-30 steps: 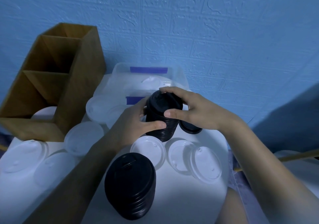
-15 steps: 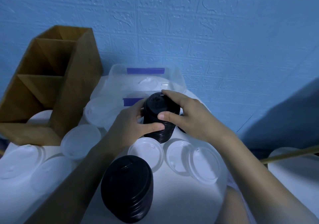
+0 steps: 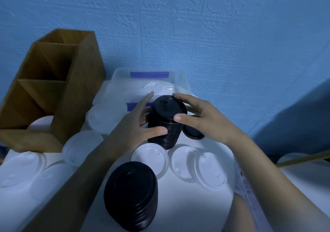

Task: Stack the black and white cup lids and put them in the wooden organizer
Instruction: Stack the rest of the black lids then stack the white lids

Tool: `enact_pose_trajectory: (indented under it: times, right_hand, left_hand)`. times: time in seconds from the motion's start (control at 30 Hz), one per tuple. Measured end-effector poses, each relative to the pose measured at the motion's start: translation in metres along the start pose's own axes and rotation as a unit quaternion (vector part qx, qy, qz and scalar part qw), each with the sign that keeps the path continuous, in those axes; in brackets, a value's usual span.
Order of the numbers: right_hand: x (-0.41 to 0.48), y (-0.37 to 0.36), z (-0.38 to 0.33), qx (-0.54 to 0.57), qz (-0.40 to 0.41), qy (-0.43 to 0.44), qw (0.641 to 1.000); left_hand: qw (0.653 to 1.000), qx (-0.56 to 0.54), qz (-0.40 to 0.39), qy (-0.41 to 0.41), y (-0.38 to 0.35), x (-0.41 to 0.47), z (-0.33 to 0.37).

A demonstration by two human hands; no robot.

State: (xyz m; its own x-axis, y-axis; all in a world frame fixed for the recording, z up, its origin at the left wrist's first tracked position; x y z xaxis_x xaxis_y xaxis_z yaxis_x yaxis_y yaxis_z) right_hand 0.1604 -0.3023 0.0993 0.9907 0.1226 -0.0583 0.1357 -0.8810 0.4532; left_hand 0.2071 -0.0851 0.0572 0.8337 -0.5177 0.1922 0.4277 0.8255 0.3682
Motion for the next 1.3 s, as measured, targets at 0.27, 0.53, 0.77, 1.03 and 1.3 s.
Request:
enact_pose_trajectory:
  times: [0.27, 0.53, 0.77, 1.03, 1.3]
  right_hand:
    - [0.006, -0.003, 0.001, -0.051, 0.018, 0.002, 0.999]
    - [0.008, -0.008, 0.01, -0.032, 0.033, 0.016, 0.999]
    - [0.009, -0.011, 0.014, -0.004, 0.029, 0.017, 0.999]
    - [0.0, 0.013, 0.025, 0.066, 0.034, 0.005, 0.997]
    - [-0.01, 0.019, 0.07, -0.275, 0.098, -0.095, 0.952]
  left_hand:
    - [0.999, -0.009, 0.033, -0.033, 0.0, -0.001, 0.011]
    - [0.999, -0.016, 0.026, -0.039, 0.002, 0.0, 0.003]
    - [0.999, -0.017, 0.01, -0.042, 0.002, 0.001, 0.001]
    - [0.998, 0.003, 0.018, -0.06, 0.003, 0.001, 0.004]
    - [0.998, 0.02, 0.044, -0.05, 0.008, -0.013, 0.01]
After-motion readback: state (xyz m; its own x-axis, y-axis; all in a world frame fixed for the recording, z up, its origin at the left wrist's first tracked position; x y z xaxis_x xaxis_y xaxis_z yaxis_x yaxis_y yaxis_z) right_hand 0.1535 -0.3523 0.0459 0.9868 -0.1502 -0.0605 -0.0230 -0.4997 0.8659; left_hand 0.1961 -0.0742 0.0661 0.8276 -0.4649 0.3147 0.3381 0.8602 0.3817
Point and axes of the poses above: each hand's wrist, its own x-axis towards the middle knuckle, its own y-axis out of the back of the hand, z = x × y, the point moved 2 cm from there along x, towards the middle knuckle, and after that the axes turned 6 degrees about -y, right-handed, at the moved point
